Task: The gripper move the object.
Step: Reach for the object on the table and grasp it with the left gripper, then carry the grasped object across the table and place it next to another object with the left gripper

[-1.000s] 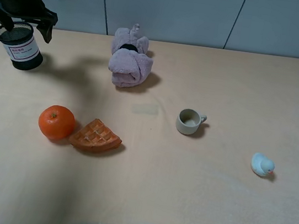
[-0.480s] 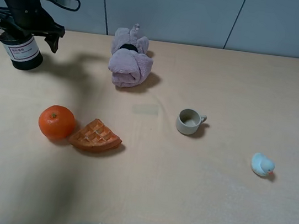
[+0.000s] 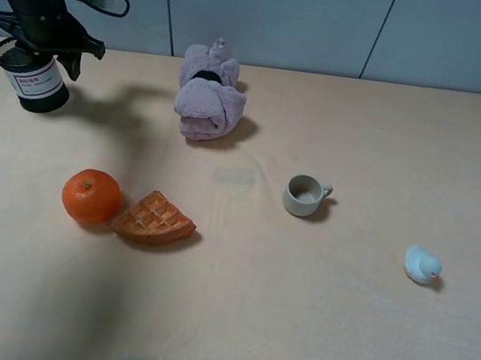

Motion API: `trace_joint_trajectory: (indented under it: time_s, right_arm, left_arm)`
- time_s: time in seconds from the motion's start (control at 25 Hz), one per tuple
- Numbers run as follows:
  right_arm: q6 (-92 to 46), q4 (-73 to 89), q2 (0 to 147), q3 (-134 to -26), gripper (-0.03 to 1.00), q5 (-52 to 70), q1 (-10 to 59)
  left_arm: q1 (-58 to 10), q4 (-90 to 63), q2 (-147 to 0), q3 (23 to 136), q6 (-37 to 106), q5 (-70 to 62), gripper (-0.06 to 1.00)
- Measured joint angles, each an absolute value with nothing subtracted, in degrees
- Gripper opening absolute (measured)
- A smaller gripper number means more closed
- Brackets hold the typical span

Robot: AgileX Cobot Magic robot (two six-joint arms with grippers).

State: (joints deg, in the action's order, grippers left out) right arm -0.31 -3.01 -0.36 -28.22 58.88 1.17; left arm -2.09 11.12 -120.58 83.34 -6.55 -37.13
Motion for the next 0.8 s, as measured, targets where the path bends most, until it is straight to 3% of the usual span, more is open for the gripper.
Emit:
trace_joint_trajectory:
  time_s: [0.24, 0.44, 0.8]
  right_arm:
    - [-0.31, -3.01, -0.36, -28.22, 0.69, 58.88, 1.17]
    - [-0.31, -3.01, -0.36, -28.22, 0.69, 58.88, 1.17]
    - [-0.31, -3.01, -0.36, -28.22, 0.69, 58.88, 1.17]
  left_arm:
    - [-2.09, 11.12, -120.58, 83.34, -6.55, -37.13, 0.25]
    - [-2.09, 11.39, -120.58, 83.34, -6.61, -37.13, 0.05]
    - [-2.03, 11.24, -120.58, 83.34, -6.61, -37.18, 0.05]
